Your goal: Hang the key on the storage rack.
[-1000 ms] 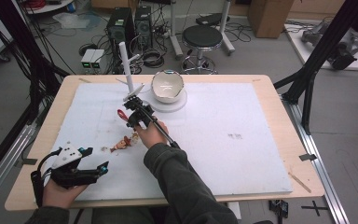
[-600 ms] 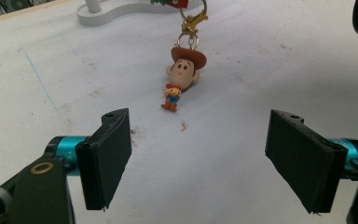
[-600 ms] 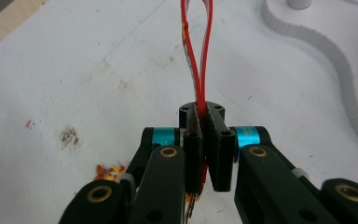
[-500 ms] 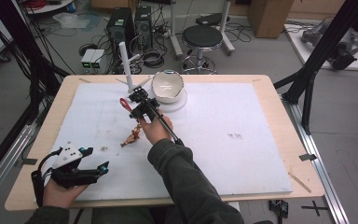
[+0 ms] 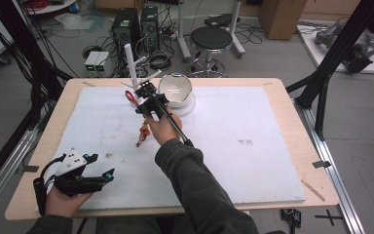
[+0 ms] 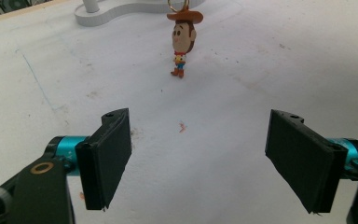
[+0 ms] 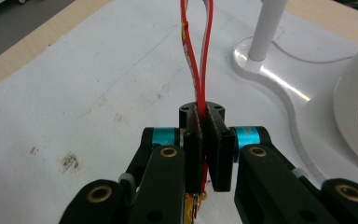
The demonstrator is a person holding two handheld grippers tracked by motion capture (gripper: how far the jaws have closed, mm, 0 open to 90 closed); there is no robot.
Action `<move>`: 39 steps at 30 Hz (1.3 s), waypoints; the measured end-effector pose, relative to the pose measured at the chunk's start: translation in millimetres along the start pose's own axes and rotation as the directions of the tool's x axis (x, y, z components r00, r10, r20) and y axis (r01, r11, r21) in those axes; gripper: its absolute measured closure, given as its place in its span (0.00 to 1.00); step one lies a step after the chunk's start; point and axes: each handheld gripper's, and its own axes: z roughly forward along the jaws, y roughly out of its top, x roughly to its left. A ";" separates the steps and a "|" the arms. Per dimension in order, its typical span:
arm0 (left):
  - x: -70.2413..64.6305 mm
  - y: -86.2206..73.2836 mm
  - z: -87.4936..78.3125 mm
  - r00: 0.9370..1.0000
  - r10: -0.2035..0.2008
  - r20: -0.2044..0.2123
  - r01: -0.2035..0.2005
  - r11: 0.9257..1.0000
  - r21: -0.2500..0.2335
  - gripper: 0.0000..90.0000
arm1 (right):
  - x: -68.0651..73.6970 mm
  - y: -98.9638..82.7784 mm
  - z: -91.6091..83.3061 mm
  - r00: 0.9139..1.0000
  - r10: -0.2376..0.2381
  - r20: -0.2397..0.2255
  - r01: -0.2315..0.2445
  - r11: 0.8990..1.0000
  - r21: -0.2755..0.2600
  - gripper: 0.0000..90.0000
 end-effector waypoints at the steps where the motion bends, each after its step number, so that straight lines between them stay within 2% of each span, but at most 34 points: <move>1: 0.0 0.0 0.1 1.000 -0.001 -0.001 0.001 1.000 -0.001 0.25 | -0.5 1.1 -0.5 1.000 -0.003 0.000 0.003 1.000 -0.005 0.96; 11: 0.4 0.1 0.3 1.000 0.000 -0.001 0.000 1.000 -0.003 0.25 | -3.0 19.0 -11.2 1.000 0.001 0.030 0.001 0.999 -0.046 0.96; 16: 0.9 0.4 0.7 1.000 -0.002 0.000 0.002 1.000 -0.002 0.25 | -6.4 26.6 -9.4 0.999 0.010 0.043 -0.009 0.999 -0.034 0.96; 26: 1.7 1.9 4.8 1.000 -0.004 0.012 0.004 1.000 -0.001 0.25 | -14.1 36.8 7.1 0.996 0.028 0.081 -0.029 1.000 0.003 0.96; 32: 1.9 2.9 7.5 1.000 -0.006 0.019 0.006 1.000 0.001 0.25 | -14.2 41.0 15.0 0.995 0.026 0.095 -0.028 0.999 0.022 0.96; 35: 2.0 3.1 7.6 1.000 -0.005 0.020 0.005 1.000 0.003 0.25 | -12.1 45.5 18.0 0.995 0.002 0.103 -0.004 1.000 0.024 0.96; 39: 1.8 2.8 7.1 1.000 -0.007 0.017 0.007 1.000 0.001 0.25 | -16.9 46.1 26.0 0.993 0.014 0.116 -0.020 0.998 0.053 0.96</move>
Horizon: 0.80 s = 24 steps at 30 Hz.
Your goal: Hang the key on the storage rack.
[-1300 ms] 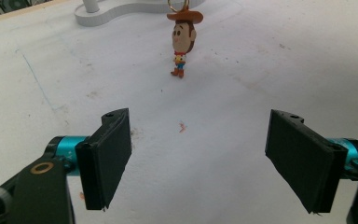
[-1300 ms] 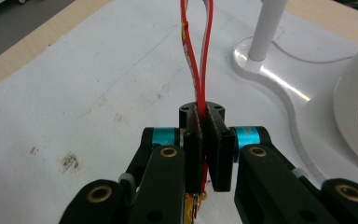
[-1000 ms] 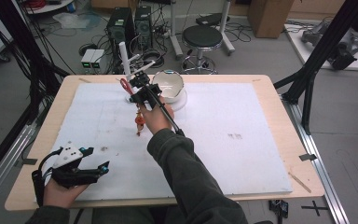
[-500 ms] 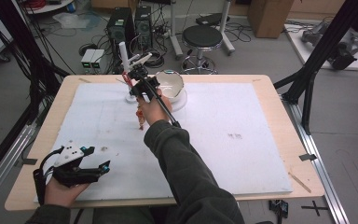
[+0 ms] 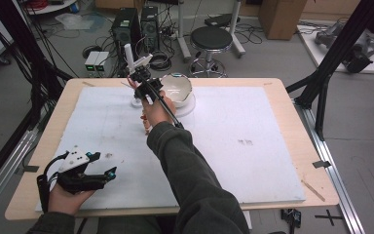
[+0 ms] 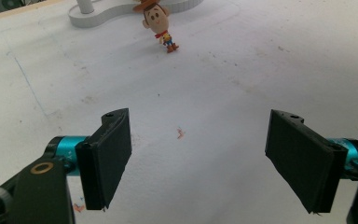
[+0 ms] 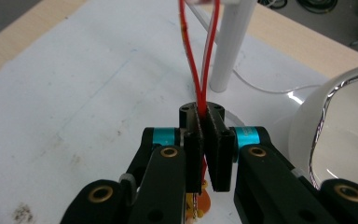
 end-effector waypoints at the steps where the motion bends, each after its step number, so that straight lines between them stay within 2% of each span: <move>1: 0.4 -0.1 -0.2 1.000 0.003 -0.001 -0.003 1.000 0.000 0.25 | -0.3 -0.1 1.2 1.000 0.004 0.001 -0.004 1.000 0.007 0.96; 17: 1.0 -1.3 -1.8 1.000 -0.003 -0.006 0.003 1.000 0.000 0.25 | -10.6 1.6 23.7 0.999 0.033 -0.005 -0.033 0.999 0.034 0.96; 20: 1.5 -1.7 -2.5 1.000 -0.006 -0.008 0.006 1.000 0.000 0.25 | -14.3 1.3 25.2 0.999 0.031 -0.008 -0.031 0.999 0.027 0.96; 22: 1.6 -1.6 -2.8 1.000 -0.006 -0.010 0.006 1.000 -0.001 0.25 | -15.8 1.0 25.5 0.999 0.033 -0.021 -0.033 0.999 0.026 0.95; 24: 1.0 -1.8 -2.4 1.000 -0.008 -0.008 0.008 1.000 -0.002 0.25 | -16.4 0.6 25.3 0.999 0.036 -0.032 -0.035 0.999 0.025 0.86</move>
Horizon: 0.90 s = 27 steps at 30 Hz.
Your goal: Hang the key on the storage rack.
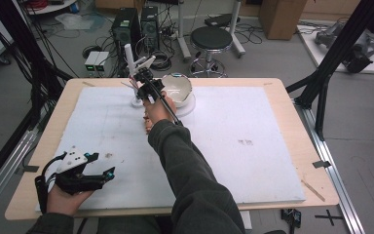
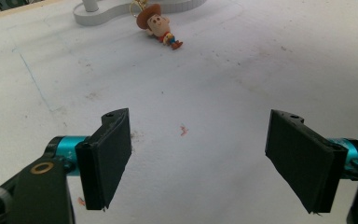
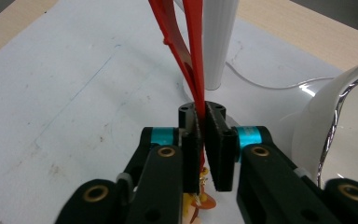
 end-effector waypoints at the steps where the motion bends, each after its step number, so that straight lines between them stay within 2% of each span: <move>1: -0.2 0.1 -0.1 1.000 0.002 0.000 -0.002 1.000 0.003 0.25 | -0.9 0.0 -0.5 1.000 0.004 -0.012 -0.004 1.000 -0.003 0.85; 6: -0.3 -0.1 -0.7 1.000 0.001 0.001 -0.001 1.000 0.000 0.25 | -2.4 -1.5 -6.1 1.000 0.000 -0.024 0.000 1.000 -0.023 0.83; 14: -0.2 -0.9 -2.6 1.000 0.005 -0.003 -0.005 1.000 0.002 0.25 | -9.4 -6.9 -14.8 0.998 0.018 -0.066 -0.020 0.999 -0.037 0.80; 20: -0.4 -1.3 -3.1 1.000 0.003 -0.007 -0.003 1.000 0.002 0.25 | -14.4 -10.7 -27.0 0.995 0.005 -0.099 -0.012 0.998 -0.062 0.75; 24: -0.6 -1.1 -2.4 1.000 0.006 -0.008 -0.006 1.000 0.004 0.25 | -20.5 -14.4 -34.1 0.988 0.018 -0.154 -0.029 0.997 -0.073 0.73; 27: 0.1 -0.9 -2.7 1.000 0.007 -0.008 -0.007 1.000 0.005 0.25 | -24.1 -21.5 -40.2 0.987 0.007 -0.159 -0.027 0.992 -0.124 0.73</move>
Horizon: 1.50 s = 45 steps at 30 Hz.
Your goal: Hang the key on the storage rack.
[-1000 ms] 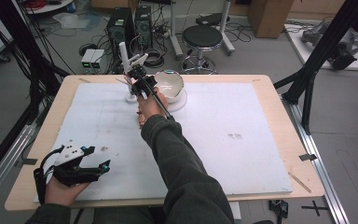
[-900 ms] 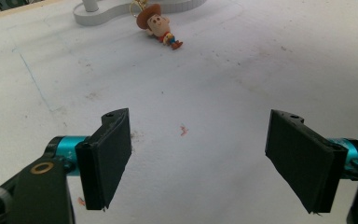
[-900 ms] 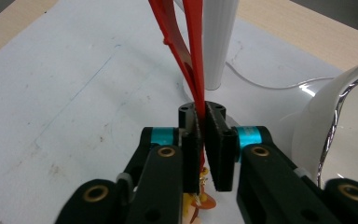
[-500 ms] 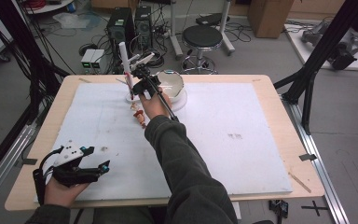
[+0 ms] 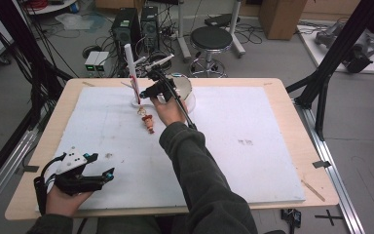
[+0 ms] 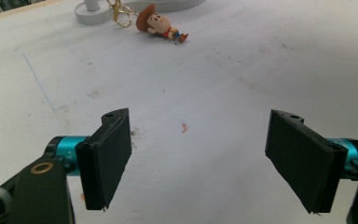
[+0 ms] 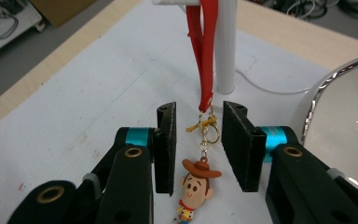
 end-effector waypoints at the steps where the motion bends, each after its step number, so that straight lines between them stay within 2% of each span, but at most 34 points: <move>1: 0.0 -0.1 0.0 1.000 -0.001 0.000 0.001 1.000 0.000 0.25 | -2.0 -2.4 -1.8 1.000 0.006 -0.010 -0.006 1.000 -0.001 0.72; 4: -0.6 -0.2 0.2 1.000 0.000 -0.003 0.000 1.000 0.001 0.25 | -7.2 -6.2 -5.2 1.000 0.004 -0.024 -0.003 1.000 0.023 0.70; 11: -0.7 -0.3 0.7 1.000 0.000 -0.005 0.000 1.000 0.005 0.25 | -15.4 -16.8 -19.1 0.999 -0.023 -0.041 0.021 0.999 -0.034 0.67; 15: -1.1 -0.2 0.9 1.000 0.002 -0.006 -0.002 1.000 0.004 0.25 | -21.8 -22.8 -23.0 0.999 -0.007 -0.054 0.006 1.000 -0.017 0.64; 18: -1.1 -0.2 0.8 1.000 -0.001 -0.008 0.001 1.000 0.005 0.25 | -23.6 -28.2 -28.0 0.998 -0.027 -0.056 0.025 0.999 -0.043 0.64; 21: -1.4 0.0 1.1 1.000 0.001 -0.008 -0.001 1.000 0.004 0.25 | -26.8 -32.1 -30.7 0.998 -0.033 -0.060 0.030 0.998 -0.046 0.63; 24: -1.6 0.2 1.3 1.000 0.002 -0.007 -0.002 1.000 0.007 0.25 | -30.0 -36.6 -34.4 0.997 -0.028 -0.067 0.024 0.998 -0.059 0.61; 26: -1.7 0.1 1.4 1.000 0.002 -0.006 -0.002 1.000 0.008 0.25 | -32.3 -37.6 -36.4 0.997 -0.017 -0.077 0.013 0.999 -0.048 0.60; 32: -0.9 -0.1 1.3 1.000 0.003 -0.010 -0.003 1.000 0.008 0.25 | -32.1 -37.8 -43.5 0.996 -0.039 -0.084 0.034 0.997 -0.066 0.57; 45: -0.8 -0.3 1.2 1.000 -0.001 -0.011 0.001 1.000 0.007 0.26 | -33.9 -39.5 -53.7 0.992 -0.055 -0.113 0.047 0.996 -0.079 0.49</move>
